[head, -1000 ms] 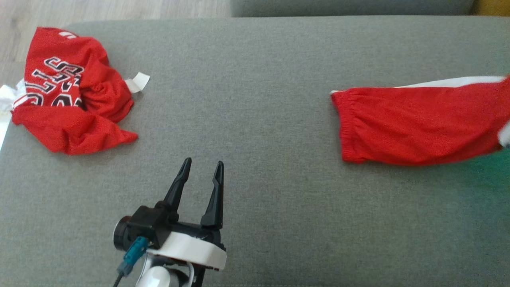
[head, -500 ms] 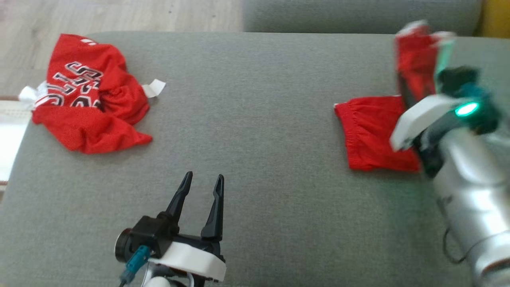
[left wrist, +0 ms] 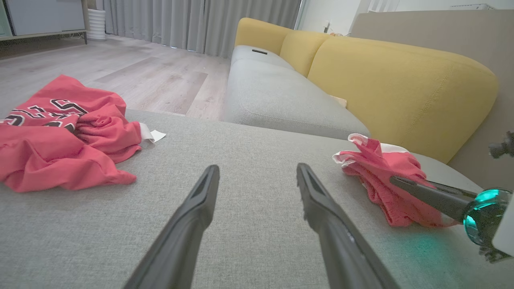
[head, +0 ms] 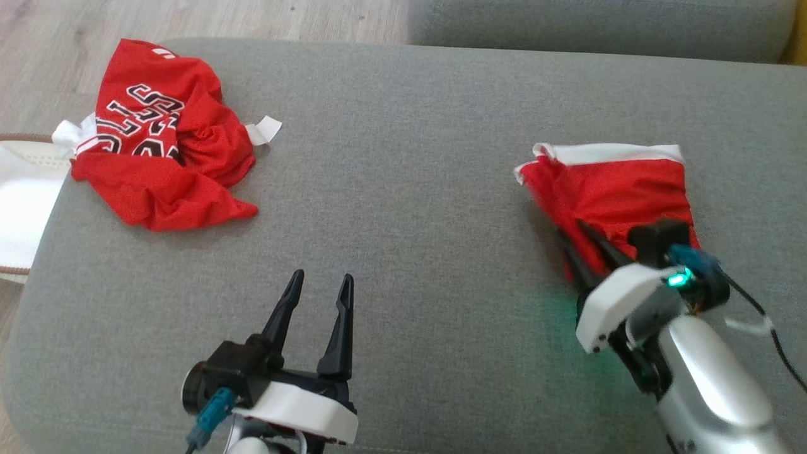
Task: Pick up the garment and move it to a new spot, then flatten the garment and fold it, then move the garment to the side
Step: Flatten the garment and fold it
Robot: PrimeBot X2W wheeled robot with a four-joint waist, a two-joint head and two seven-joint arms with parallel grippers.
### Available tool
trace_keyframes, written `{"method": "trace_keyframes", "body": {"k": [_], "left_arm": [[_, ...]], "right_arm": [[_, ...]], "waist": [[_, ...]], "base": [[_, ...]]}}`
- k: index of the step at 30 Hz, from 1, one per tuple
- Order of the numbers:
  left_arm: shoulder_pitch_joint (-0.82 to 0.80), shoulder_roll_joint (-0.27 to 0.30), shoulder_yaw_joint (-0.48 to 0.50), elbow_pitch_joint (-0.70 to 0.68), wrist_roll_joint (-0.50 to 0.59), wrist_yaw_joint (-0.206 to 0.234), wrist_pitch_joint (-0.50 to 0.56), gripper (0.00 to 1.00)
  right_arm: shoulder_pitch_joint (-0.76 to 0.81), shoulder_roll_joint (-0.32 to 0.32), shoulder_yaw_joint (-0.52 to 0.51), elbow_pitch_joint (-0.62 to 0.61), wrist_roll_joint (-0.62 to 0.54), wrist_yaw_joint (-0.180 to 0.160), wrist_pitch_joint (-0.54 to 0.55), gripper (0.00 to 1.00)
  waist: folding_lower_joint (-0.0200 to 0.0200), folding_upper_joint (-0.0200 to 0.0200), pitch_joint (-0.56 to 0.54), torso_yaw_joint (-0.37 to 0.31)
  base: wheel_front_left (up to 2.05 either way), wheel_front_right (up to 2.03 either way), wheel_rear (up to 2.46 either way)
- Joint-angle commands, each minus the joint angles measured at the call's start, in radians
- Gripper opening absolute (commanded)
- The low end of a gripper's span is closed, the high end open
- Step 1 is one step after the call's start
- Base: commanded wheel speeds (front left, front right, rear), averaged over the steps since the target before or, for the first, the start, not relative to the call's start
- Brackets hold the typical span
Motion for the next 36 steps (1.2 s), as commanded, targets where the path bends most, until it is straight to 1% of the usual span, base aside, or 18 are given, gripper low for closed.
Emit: {"method": "trace_keyframes", "body": {"k": [1, 3, 7, 11, 14, 15, 16, 17, 21, 23, 26, 27, 30, 32, 34, 36], "left_arm": [[-0.012, 0.000, 0.026, -0.034, -0.004, 0.004, -0.012, 1.00], [-0.012, 0.000, 0.026, -0.031, -0.003, 0.004, -0.012, 1.00], [-0.001, 0.000, 0.031, -0.030, 0.000, 0.004, -0.012, 1.00], [0.011, 0.000, 0.027, -0.027, 0.002, 0.000, -0.012, 1.00], [0.022, 0.000, 0.024, -0.024, 0.005, -0.003, -0.012, 1.00], [0.026, 0.000, 0.024, -0.023, 0.007, -0.003, -0.012, 1.00], [0.030, 0.000, 0.024, -0.022, 0.009, -0.004, -0.012, 1.00], [0.033, 0.000, 0.023, -0.022, 0.010, -0.005, -0.012, 1.00], [0.034, 0.000, 0.013, -0.019, 0.013, -0.006, -0.012, 1.00], [0.028, 0.000, 0.008, -0.015, 0.013, -0.009, -0.012, 1.00], [0.015, 0.000, 0.000, -0.011, 0.014, -0.015, -0.012, 1.00], [0.015, 0.000, 0.000, -0.011, 0.014, -0.015, -0.012, 1.00], [0.007, 0.000, -0.003, -0.006, 0.014, -0.016, -0.012, 1.00], [0.005, 0.000, -0.004, -0.002, 0.010, -0.016, -0.012, 1.00], [0.002, 0.000, -0.008, 0.002, 0.006, -0.016, -0.012, 1.00], [0.003, 0.000, -0.007, 0.003, 0.002, -0.012, -0.012, 1.00]], "right_arm": [[0.004, 0.011, 0.000, -0.064, 0.014, 0.002, 0.005, 1.00], [0.065, 0.024, -0.031, -0.148, 0.052, 0.002, 0.030, 1.00], [0.193, 0.003, -0.085, -0.286, 0.086, 0.002, 0.073, 1.00], [0.305, -0.019, -0.116, -0.375, 0.124, 0.002, 0.101, 1.00], [0.358, -0.020, -0.142, -0.427, 0.148, 0.002, 0.106, 1.00], [0.365, -0.015, -0.155, -0.439, 0.163, 0.002, 0.105, 0.88], [0.365, -0.009, -0.167, -0.446, 0.180, 0.002, 0.106, 0.42], [0.359, -0.008, -0.176, -0.449, 0.197, 0.002, 0.113, 0.00], [0.270, -0.034, -0.207, -0.406, 0.264, 0.002, 0.159, 0.00], [0.204, -0.057, -0.215, -0.346, 0.292, 0.002, 0.194, 0.00], [0.104, -0.101, -0.201, -0.231, 0.309, 0.002, 0.241, 0.00], [0.104, -0.101, -0.201, -0.231, 0.309, 0.002, 0.241, 0.00], [0.031, -0.124, -0.162, -0.111, 0.330, 0.002, 0.283, 0.00], [0.005, -0.132, -0.119, -0.048, 0.341, 0.002, 0.306, 0.00], [0.004, -0.130, -0.064, -0.010, 0.362, 0.002, 0.327, 0.00], [0.022, -0.116, -0.004, -0.004, 0.406, 0.002, 0.349, 0.00]], "waist": [[0.0000, 0.0000, -0.004, -0.001], [0.0000, 0.0000, -0.012, -0.004], [0.0000, 0.0000, -0.030, -0.008], [0.0000, 0.0000, -0.040, -0.005], [0.0000, 0.0000, -0.049, -0.002], [0.0000, 0.0000, -0.052, -0.002], [0.0000, 0.0000, -0.054, -0.001], [0.0000, 0.0000, -0.056, 0.000], [0.0000, 0.0000, -0.060, 0.005], [0.0000, 0.0000, -0.057, 0.012], [0.0000, 0.0000, -0.047, 0.026], [0.0000, 0.0000, -0.047, 0.026], [0.0000, 0.0000, -0.039, 0.041], [0.0000, 0.0000, -0.036, 0.050], [0.0000, 0.0000, -0.036, 0.061], [0.0000, 0.0000, -0.038, 0.064]], "base": [[0.00, 0.00, 0.00], [0.00, 0.00, 0.00], [0.00, 0.00, 0.00], [0.00, 0.00, 0.00], [0.00, 0.00, 0.00], [0.00, 0.00, 0.00], [0.00, 0.00, 0.00], [0.00, 0.00, 0.00], [0.00, 0.00, 0.00], [0.00, 0.00, 0.00], [0.00, 0.00, 0.00], [0.00, 0.00, 0.00], [0.00, 0.00, 0.00], [0.00, 0.00, 0.00], [0.00, 0.00, 0.00], [0.00, 0.00, 0.00]]}}
